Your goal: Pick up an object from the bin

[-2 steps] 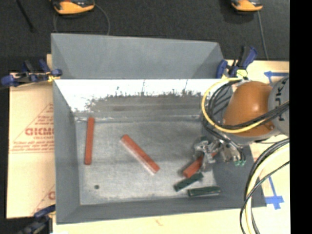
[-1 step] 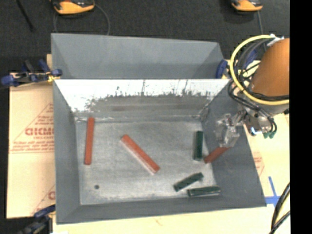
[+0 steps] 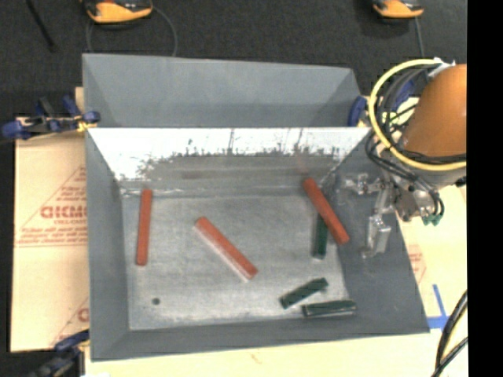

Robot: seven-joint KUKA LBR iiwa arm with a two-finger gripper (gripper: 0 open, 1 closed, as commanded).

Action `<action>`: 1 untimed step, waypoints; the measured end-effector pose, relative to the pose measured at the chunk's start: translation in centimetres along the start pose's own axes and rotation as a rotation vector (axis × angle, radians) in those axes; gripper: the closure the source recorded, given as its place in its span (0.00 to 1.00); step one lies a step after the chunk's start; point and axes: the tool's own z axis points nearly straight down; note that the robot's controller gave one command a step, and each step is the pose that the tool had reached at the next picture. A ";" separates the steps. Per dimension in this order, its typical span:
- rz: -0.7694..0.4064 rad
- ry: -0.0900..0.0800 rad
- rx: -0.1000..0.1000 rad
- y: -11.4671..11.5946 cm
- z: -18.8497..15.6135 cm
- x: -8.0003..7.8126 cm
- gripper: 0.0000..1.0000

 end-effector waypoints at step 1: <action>-0.170 0.009 -0.001 -1.1 12.2 2.7 0.00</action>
Offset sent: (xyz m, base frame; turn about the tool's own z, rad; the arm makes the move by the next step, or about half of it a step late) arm -0.0237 -0.0135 -0.1181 -0.1716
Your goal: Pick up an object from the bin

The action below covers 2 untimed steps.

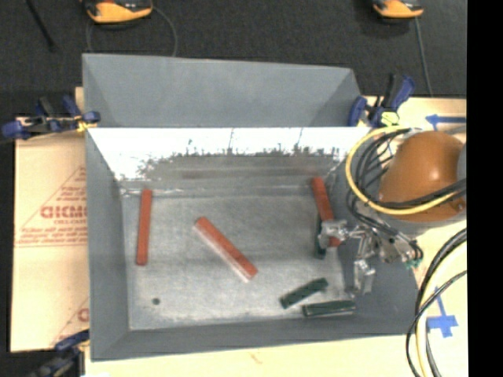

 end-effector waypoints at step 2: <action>0.235 -0.012 0.001 15.6 3.3 -11.0 0.00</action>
Offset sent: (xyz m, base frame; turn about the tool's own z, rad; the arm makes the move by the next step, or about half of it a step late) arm -0.0171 0.1355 -0.0110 0.2880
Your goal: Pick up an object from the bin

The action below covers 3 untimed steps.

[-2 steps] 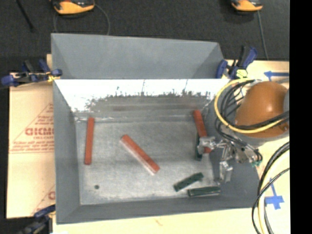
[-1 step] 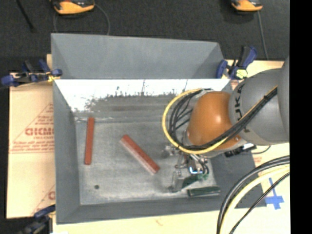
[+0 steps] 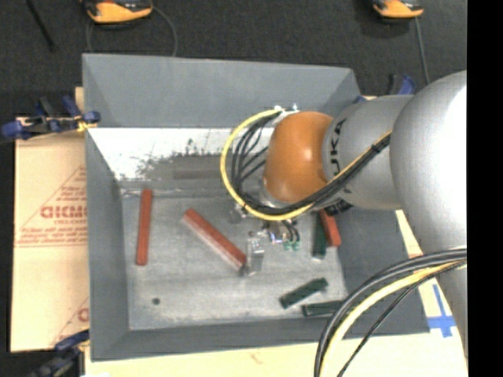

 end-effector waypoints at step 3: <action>0.268 0.004 -0.003 9.2 -1.1 -1.7 0.00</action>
Offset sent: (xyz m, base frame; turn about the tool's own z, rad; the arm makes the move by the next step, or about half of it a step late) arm 0.0000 0.0000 0.0000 0.0000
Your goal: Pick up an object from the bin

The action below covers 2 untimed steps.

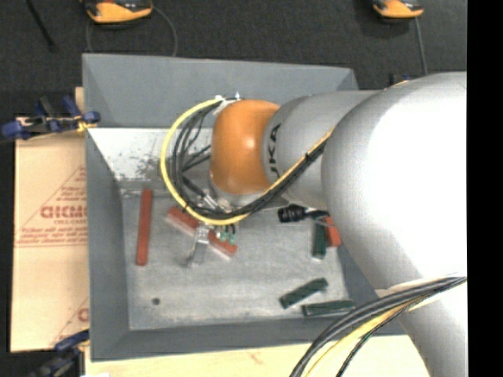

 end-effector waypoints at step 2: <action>-0.021 -0.005 0.000 -0.1 -13.5 0.9 1.00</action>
Offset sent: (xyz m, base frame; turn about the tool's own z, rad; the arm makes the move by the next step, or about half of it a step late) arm 0.0000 0.0000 0.0000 0.0000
